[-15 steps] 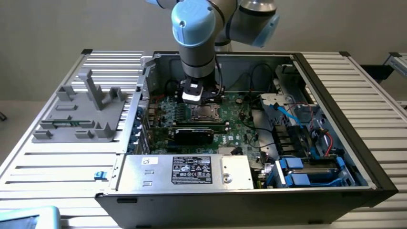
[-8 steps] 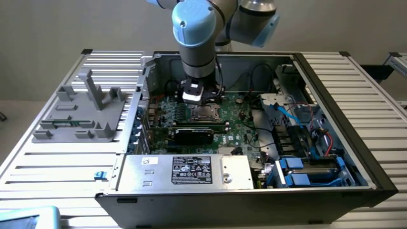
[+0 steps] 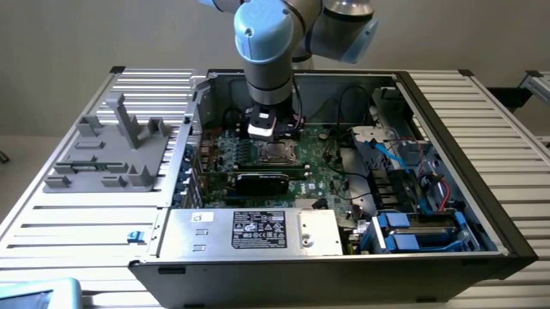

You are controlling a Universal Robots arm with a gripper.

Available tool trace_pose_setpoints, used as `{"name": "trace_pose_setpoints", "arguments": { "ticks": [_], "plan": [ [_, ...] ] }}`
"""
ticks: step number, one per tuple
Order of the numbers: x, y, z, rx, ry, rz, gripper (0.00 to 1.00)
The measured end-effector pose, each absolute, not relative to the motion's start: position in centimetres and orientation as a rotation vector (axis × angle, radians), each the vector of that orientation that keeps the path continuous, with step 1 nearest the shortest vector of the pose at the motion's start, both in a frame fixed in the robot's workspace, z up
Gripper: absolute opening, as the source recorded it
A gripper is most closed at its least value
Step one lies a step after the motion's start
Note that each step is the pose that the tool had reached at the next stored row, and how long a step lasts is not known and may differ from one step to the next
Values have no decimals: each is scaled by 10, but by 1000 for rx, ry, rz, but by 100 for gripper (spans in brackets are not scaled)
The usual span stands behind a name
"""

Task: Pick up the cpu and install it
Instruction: 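Install the first cpu locking lever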

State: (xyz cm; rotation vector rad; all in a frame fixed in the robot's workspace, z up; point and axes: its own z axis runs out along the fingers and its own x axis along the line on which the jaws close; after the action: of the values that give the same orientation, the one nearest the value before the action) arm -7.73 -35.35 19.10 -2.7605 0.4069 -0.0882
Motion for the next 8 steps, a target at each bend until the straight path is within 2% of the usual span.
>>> {"name": "trace_pose_setpoints", "arguments": {
  "ticks": [8],
  "plan": [
    [-75, -353, 191, -2760, 413, -89, 12]
  ]
}}
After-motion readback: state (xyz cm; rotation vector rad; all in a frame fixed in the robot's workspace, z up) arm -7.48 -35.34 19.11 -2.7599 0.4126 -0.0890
